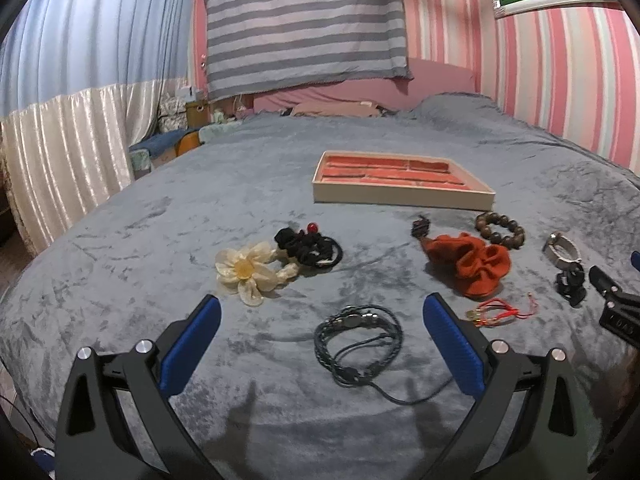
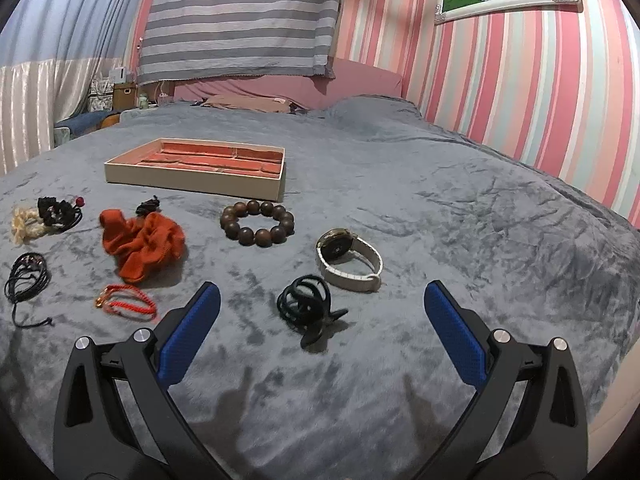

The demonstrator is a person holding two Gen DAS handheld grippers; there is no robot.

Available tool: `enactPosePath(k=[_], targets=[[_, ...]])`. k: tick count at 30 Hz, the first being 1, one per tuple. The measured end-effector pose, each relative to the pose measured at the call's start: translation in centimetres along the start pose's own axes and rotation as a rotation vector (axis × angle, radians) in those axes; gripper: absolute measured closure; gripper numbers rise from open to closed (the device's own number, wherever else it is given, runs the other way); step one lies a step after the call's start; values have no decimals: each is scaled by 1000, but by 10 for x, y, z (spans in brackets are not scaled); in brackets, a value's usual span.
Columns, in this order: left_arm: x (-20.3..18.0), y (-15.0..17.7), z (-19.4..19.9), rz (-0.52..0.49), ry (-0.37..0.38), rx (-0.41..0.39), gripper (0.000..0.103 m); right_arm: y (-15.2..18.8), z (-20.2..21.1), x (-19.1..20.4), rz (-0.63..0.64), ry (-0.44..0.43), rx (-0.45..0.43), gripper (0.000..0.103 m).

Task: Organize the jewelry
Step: 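Grasp the black braided bracelet with the left tool while the right tool grasps the black coiled hair tie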

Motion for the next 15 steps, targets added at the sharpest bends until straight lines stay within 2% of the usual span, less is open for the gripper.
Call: enactPosePath(k=[8, 15], targets=[[5, 10, -33, 4, 12, 105, 4, 5, -36, 1, 26, -19, 108, 4], [-3, 15, -46, -41, 42, 132, 5, 7, -51, 2, 33, -32, 157, 6]])
Point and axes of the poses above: each gripper's, at about its wrist camera, not at the fingertips, and z roughly against the way its jaws point, x to its left, y to its underside, the point moved 7 cm from there along -z, roughly the way its jaws point, and after that the axes turned 12 degrees about -z, right-handed, at the moved point
